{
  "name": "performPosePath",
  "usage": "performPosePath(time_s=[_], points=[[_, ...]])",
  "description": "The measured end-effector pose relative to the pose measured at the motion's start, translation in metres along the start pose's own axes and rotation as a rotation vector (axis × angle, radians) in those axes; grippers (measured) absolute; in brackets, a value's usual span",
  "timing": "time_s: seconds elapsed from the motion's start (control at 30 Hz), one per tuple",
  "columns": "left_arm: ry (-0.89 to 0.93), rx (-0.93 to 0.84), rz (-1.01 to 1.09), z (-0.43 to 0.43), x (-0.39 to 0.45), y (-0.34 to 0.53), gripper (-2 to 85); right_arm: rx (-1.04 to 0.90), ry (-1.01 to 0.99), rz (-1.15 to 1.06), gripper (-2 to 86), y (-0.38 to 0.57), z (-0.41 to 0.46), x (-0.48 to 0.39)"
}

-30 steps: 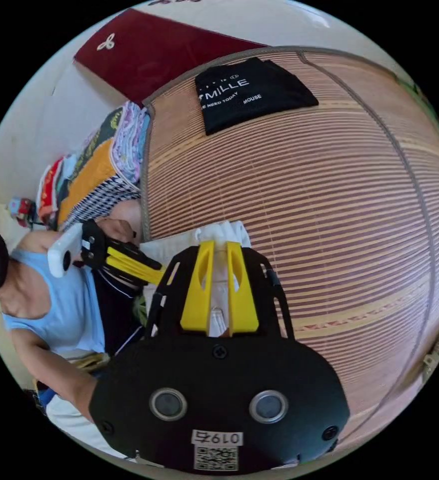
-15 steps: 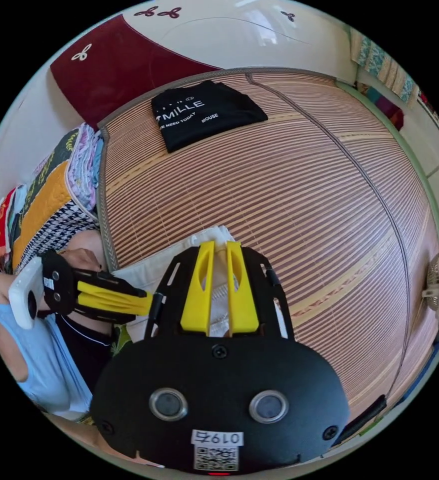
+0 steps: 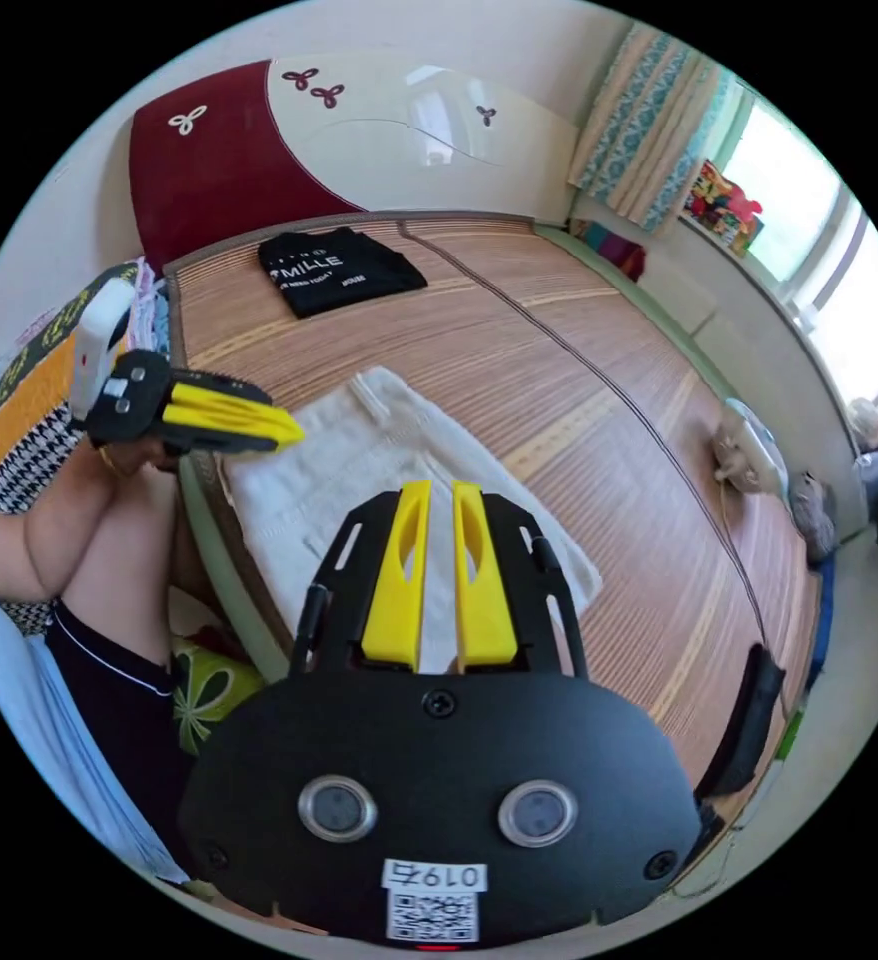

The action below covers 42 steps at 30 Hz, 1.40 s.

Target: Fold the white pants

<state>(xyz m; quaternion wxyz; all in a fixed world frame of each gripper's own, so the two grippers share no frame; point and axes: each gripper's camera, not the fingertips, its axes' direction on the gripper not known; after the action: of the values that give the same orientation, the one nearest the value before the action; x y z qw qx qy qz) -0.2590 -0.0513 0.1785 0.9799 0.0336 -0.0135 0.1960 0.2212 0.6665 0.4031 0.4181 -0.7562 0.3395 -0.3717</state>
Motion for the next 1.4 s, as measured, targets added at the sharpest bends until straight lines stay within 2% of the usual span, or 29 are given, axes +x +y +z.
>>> performPosePath(time_s=[0.1,0.2,0.4,0.47,0.5,0.6,0.93,1.27,1.4], points=[[-0.074,-0.037,0.066,0.001,0.017,0.001,0.8,-0.04,0.067,0.018,5.9,0.056,-0.033,-0.022],[-0.041,-0.057,0.097,0.0,0.024,0.004,0.7,-0.074,0.158,0.002,7.2,0.1,-0.064,-0.058],[-0.052,-0.069,0.091,0.002,0.029,0.007,0.5,-0.092,0.451,-0.013,8.0,0.16,-0.112,-0.139],[-0.058,-0.072,0.081,0.004,0.03,0.008,0.5,-0.078,0.667,-0.034,7.8,0.177,-0.113,-0.168],[-0.06,-0.072,0.08,0.004,0.03,0.008,0.5,-0.077,0.689,-0.052,7.2,0.179,-0.113,-0.174],[-0.052,-0.073,0.066,0.006,0.029,0.009,0.5,-0.115,0.61,-0.089,6.0,0.172,-0.119,-0.192],[-0.058,-0.069,0.07,0.009,0.031,0.013,0.5,-0.173,0.627,-0.15,6.9,0.15,-0.153,-0.218],[0.022,-0.096,0.04,0.005,0.023,0.022,0.5,-0.296,0.691,-0.099,7.6,0.137,-0.155,-0.212],[0.025,-0.118,0.041,0.012,0.023,0.021,0.5,-0.343,0.769,-0.22,6.2,0.134,-0.146,-0.231]])
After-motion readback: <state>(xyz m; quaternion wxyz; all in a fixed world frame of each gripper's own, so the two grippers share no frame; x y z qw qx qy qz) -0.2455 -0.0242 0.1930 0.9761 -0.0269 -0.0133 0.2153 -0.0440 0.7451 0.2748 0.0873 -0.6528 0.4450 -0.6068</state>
